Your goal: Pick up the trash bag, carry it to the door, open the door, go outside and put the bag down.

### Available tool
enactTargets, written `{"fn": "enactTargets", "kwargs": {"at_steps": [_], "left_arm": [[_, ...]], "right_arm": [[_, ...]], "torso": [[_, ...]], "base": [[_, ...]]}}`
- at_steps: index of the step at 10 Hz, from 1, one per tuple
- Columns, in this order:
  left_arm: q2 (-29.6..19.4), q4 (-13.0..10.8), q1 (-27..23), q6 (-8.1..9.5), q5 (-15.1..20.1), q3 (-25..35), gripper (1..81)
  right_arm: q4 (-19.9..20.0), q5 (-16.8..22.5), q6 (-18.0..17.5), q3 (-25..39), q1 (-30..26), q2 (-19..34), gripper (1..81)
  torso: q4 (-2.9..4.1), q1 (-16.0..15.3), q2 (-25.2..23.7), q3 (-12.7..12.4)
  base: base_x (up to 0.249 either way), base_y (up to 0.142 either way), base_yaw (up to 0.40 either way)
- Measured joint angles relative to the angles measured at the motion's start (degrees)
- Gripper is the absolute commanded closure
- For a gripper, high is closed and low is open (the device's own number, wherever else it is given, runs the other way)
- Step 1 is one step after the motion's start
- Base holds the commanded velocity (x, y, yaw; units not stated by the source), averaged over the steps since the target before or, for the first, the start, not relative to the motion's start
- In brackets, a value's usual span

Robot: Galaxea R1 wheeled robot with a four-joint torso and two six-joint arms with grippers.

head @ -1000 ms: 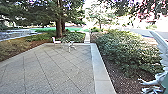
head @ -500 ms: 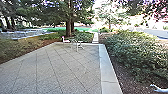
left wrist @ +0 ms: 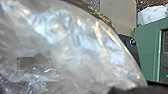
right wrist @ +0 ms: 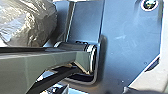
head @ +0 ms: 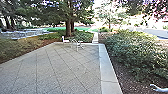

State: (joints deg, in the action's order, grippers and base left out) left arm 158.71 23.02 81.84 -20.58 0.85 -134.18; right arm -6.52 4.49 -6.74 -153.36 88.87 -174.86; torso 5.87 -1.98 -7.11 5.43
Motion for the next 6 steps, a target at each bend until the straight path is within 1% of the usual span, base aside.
{"fn": "enactTargets", "kwargs": {"at_steps": [1,3,5,6], "left_arm": [[-3.34,1.38,-1.79,0.05,0.82,3.10,81.1],[-8.22,4.68,-7.23,0.05,3.85,6.34,81.1],[-10.62,8.02,-13.24,0.07,6.63,9.20,81.1],[-11.52,9.81,-15.49,0.05,8.62,9.87,81.1]], "right_arm": [[0.07,-0.27,-0.22,0.00,-0.06,0.02,1.0],[0.07,-0.44,-0.34,0.00,-0.98,0.13,1.0],[0.09,-0.61,-0.34,0.00,-1.33,0.17,1.0],[0.07,-0.61,-0.34,0.00,-1.50,0.22,1.0]], "torso": [[0.00,0.02,-0.02,1.36],[0.00,0.00,0.00,5.09],[0.00,-0.02,0.02,8.74],[0.00,-0.04,0.04,10.69]], "base": [[0.000,0.000,0.000],[0.000,0.000,0.000],[0.000,0.000,0.000],[0.000,0.000,0.000]]}}
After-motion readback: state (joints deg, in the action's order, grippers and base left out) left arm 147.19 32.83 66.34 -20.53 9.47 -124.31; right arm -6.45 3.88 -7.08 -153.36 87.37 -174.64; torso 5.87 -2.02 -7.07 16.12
